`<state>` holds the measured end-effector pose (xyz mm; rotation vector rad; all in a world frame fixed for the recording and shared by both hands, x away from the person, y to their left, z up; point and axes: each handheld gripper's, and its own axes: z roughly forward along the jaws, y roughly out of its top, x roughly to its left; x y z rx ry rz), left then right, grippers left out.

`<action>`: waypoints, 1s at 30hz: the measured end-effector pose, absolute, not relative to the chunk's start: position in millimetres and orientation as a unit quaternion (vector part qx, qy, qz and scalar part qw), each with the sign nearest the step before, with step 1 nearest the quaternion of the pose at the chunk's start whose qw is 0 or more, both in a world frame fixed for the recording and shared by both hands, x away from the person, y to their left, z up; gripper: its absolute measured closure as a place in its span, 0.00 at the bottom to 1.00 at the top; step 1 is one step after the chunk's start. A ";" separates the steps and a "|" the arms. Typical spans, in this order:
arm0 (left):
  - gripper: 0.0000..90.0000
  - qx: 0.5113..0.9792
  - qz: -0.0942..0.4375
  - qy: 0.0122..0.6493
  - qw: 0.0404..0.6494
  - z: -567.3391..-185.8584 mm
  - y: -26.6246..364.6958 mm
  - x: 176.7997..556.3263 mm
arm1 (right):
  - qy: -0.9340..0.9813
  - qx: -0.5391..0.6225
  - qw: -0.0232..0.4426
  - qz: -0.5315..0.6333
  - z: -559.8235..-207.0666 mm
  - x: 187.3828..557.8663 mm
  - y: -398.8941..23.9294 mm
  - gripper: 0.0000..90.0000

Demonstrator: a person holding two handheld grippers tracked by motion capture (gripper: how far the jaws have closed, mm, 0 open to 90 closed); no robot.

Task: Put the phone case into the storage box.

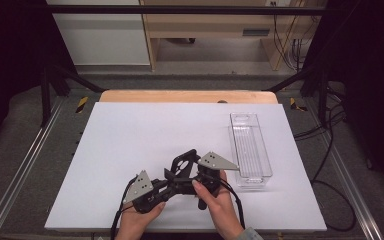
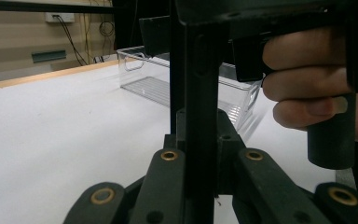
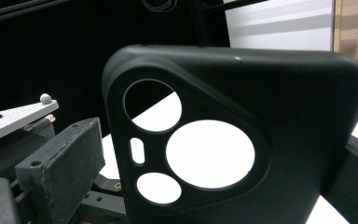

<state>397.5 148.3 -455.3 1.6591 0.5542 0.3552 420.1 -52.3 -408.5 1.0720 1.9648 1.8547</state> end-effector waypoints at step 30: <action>0.94 0.720 0.142 0.246 0.633 -455.9 146.6 396.5 | 0.665 0.368 0.116 0.639 -408.0 419.9 -53.3 0.03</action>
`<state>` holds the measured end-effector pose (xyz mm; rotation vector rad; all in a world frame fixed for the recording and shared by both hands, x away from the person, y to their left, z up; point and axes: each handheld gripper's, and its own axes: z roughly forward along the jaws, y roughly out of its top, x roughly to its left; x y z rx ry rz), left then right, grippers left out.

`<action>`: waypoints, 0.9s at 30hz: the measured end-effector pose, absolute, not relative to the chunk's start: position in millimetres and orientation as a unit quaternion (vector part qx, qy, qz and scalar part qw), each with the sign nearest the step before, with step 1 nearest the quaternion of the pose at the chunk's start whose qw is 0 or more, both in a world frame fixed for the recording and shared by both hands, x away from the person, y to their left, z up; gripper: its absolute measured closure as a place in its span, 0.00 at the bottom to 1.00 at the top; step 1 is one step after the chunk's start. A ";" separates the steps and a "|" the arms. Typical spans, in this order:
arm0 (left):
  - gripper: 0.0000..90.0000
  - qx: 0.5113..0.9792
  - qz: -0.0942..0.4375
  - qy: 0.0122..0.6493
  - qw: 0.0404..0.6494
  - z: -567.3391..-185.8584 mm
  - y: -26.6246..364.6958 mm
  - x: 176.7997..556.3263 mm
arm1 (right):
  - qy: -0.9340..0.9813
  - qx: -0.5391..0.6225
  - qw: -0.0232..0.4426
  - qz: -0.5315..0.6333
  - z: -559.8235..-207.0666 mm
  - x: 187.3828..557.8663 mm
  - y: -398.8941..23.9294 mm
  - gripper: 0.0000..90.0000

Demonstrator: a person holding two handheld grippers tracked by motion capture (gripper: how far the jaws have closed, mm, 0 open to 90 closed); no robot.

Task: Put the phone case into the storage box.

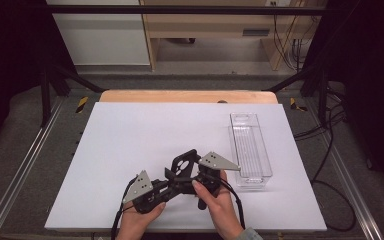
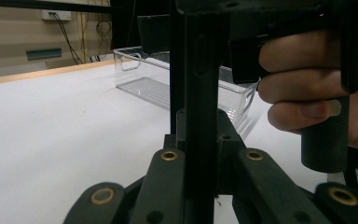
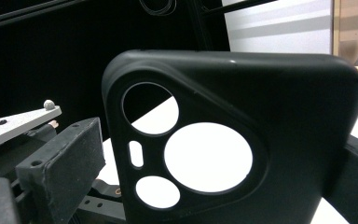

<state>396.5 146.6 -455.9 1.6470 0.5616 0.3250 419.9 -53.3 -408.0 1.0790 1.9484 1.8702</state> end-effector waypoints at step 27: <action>0.94 0.720 0.143 0.246 0.634 -455.7 145.8 395.5 | 0.663 0.378 0.121 0.635 -406.3 420.2 -56.9 0.15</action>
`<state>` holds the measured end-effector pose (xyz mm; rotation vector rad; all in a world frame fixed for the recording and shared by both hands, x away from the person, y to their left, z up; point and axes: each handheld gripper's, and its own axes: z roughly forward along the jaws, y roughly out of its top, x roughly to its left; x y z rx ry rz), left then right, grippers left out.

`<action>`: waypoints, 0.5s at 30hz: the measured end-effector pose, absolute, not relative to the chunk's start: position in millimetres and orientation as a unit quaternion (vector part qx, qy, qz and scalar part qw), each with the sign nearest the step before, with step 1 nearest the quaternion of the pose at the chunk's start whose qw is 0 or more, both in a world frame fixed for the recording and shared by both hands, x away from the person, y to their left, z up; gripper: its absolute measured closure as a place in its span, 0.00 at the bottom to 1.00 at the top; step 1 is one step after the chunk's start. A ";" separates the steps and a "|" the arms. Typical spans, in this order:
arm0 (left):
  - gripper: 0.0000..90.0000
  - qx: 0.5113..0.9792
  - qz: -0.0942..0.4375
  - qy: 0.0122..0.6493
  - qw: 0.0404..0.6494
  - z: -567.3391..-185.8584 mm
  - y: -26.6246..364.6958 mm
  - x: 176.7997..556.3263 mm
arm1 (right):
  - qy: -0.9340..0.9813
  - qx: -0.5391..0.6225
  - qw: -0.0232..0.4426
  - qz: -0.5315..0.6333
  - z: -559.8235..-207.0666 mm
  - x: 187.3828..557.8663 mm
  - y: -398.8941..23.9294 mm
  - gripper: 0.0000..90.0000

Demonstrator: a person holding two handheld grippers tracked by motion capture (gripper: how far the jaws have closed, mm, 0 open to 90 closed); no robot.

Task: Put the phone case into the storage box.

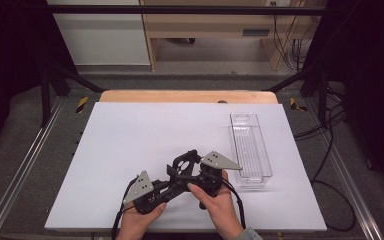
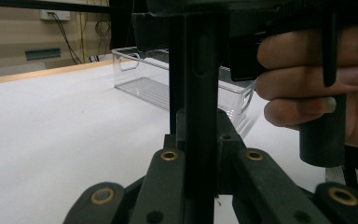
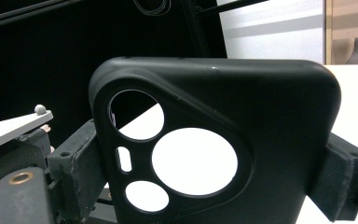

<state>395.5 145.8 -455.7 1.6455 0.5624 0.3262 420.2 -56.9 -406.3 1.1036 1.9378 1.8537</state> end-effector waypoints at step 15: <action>0.94 0.720 0.139 0.248 0.633 -457.1 144.9 395.5 | 0.667 0.379 0.127 0.629 -406.2 419.5 -56.2 0.15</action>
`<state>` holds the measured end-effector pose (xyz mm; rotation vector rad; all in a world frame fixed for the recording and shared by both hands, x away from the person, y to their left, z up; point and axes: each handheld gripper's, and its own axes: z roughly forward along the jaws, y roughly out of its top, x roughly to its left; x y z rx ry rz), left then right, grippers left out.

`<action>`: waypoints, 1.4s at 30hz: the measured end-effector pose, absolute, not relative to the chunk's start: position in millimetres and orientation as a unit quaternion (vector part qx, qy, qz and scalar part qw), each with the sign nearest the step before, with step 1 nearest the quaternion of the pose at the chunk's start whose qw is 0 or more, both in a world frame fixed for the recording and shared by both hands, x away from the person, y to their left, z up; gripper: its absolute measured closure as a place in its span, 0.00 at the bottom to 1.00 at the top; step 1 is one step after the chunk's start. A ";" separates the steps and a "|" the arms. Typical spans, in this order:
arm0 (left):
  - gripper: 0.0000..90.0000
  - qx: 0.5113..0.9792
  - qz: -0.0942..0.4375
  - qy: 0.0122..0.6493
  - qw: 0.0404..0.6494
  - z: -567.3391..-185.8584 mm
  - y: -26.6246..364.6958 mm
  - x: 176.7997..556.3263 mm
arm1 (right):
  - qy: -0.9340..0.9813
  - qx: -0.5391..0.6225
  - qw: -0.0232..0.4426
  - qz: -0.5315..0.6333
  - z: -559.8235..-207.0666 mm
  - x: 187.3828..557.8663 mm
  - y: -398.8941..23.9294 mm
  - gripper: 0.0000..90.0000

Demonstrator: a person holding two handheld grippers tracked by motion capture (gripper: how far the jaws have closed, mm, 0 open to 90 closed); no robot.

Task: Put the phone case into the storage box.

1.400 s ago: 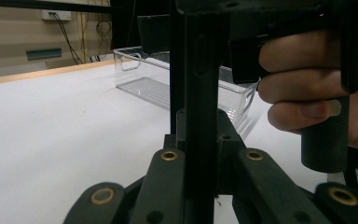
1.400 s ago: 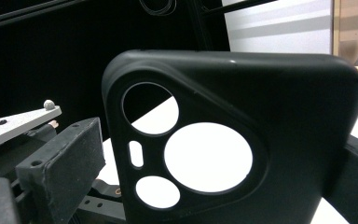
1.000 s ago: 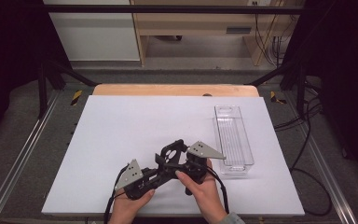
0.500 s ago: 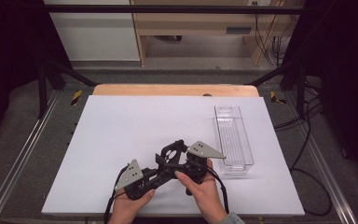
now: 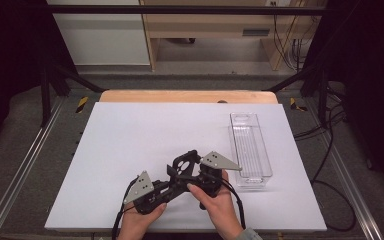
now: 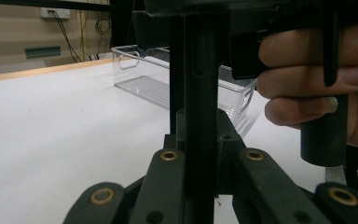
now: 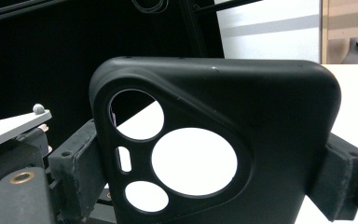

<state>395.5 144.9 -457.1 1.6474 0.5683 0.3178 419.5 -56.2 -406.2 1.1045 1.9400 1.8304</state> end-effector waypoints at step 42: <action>0.51 0.731 0.153 0.261 0.611 -457.1 137.7 397.9 | 0.675 0.375 0.153 0.616 -404.8 416.9 -55.3 0.16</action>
